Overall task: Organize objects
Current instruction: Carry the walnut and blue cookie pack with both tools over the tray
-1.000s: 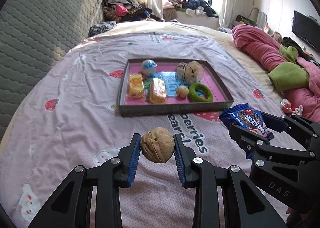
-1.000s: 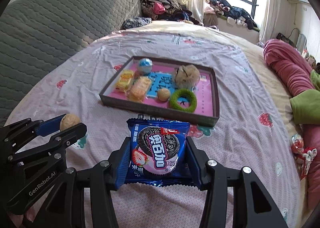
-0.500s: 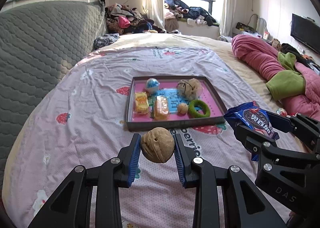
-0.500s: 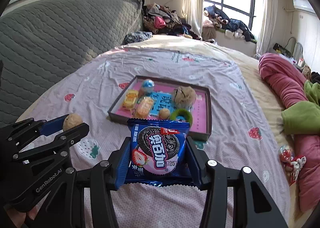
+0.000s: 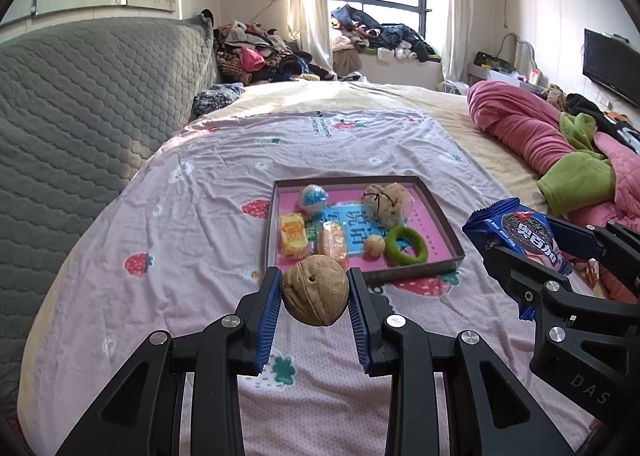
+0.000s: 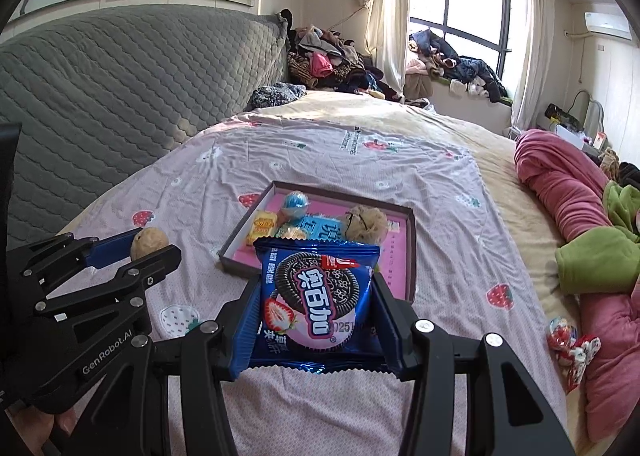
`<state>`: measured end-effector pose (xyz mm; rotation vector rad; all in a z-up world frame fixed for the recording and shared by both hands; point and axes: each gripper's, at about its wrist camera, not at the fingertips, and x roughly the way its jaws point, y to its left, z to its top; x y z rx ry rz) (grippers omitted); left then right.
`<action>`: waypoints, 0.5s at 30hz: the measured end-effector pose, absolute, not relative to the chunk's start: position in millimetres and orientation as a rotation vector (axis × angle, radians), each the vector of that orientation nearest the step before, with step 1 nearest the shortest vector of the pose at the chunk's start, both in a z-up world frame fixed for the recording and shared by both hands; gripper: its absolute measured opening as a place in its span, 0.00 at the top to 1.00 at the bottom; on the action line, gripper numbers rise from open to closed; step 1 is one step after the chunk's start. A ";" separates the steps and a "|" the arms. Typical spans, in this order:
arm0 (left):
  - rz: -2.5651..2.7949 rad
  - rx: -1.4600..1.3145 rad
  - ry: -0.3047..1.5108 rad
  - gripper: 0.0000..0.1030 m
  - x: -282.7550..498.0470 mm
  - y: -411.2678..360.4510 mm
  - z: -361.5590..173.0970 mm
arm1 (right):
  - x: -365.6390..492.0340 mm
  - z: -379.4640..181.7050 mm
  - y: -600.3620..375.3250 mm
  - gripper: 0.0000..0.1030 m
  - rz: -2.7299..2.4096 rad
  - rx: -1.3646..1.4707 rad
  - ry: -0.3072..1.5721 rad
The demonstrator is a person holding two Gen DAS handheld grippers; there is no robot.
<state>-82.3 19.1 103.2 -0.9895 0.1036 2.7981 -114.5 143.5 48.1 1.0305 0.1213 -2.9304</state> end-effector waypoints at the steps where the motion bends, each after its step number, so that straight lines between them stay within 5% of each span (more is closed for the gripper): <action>1: 2.804 -0.985 0.110 0.67 -85.2 19.2 104.8 | -116.3 49.2 144.5 0.50 -2.932 1.029 0.122; 15: 2.793 -0.980 0.130 0.67 -132.4 29.6 109.7 | -152.9 58.5 159.3 0.50 -2.952 1.017 0.148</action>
